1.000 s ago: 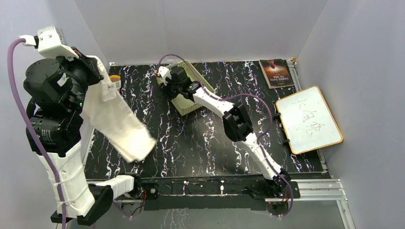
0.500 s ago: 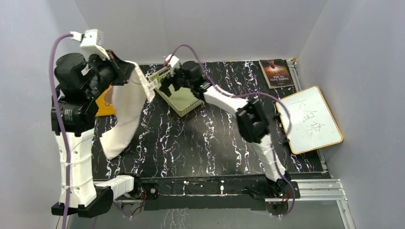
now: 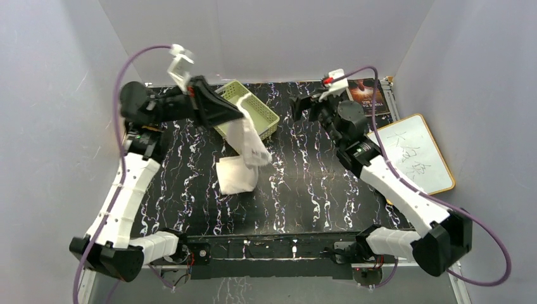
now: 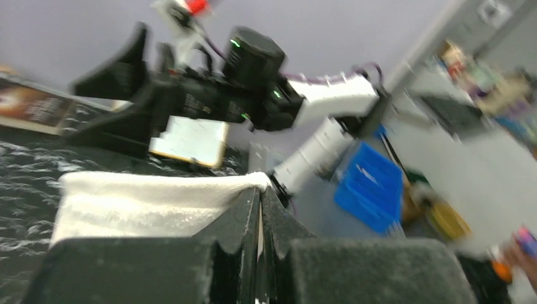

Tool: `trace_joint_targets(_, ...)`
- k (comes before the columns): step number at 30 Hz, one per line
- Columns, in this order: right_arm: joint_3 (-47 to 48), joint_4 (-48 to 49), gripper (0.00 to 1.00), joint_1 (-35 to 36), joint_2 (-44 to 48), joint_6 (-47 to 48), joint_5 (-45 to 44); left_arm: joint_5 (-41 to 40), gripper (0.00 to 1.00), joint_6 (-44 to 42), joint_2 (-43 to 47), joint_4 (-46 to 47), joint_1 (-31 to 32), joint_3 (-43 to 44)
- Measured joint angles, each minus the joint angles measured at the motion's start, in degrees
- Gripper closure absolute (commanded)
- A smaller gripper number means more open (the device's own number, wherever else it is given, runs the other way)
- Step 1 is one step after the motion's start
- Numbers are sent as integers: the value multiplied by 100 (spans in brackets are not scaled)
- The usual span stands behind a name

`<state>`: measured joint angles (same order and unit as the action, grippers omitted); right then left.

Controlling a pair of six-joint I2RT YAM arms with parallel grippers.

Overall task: Roll the towels
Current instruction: Move the bin to the center of the board.

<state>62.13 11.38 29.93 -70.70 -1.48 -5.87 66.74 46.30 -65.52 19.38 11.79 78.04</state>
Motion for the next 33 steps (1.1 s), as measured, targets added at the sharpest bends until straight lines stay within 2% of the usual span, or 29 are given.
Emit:
trace_joint_targets(2, -271, -297, 2, 9, 354, -39, -319, 190, 11, -168, -223, 46, 636, -20)
trace_joint_targets(3, -345, -450, 2, -28, 461, -55, -466, 247, 3, -470, -413, -94, 1016, 4)
trace_joint_targets(4, -391, -595, 2, -79, 529, -63, -601, 262, 2, -835, -660, -387, 1161, 72)
trace_joint_targets(5, -396, -741, 2, -129, 555, -79, -719, 201, 2, -1228, -964, -791, 1646, 205)
trace_joint_targets(8, -396, -994, 2, -267, 560, -120, -968, -750, 2, -2203, -2052, -1954, 2061, 721)
trace_joint_targets(11, -396, -1228, 2, -356, 546, -179, -1082, -2583, 7, -2653, -3080, -2581, 1982, 859)
trace_joint_targets(14, -396, -1410, 2, -376, 529, -275, -1049, -3928, 14, -2839, -3851, -2988, 1720, 1056)
trace_joint_targets(18, -396, -1545, 2, -376, 496, -426, -833, -5042, 14, -3195, -4970, -3473, 1438, 2079)
trace_joint_targets(20, -398, -1633, 2, -376, 474, -494, -706, -5276, 14, -3375, -5377, -3528, 1388, 2500)
trace_joint_targets(23, -455, -1685, 2, -376, 470, -538, -557, -5265, 12, -3609, -5641, -3580, 1403, 2618)
trace_joint_targets(29, -608, -1799, 2, -376, 422, -555, -334, -4433, 12, -4061, -5932, -3637, 1469, 2588)
trace_joint_targets(31, -682, -1814, 2, -376, 411, -555, -269, -4227, 18, -4151, -5960, -3626, 1478, 2522)
trace_joint_targets(33, -756, -1847, 2, -376, 404, -560, -192, -4162, 33, -4236, -5982, -3672, 1502, 2503)
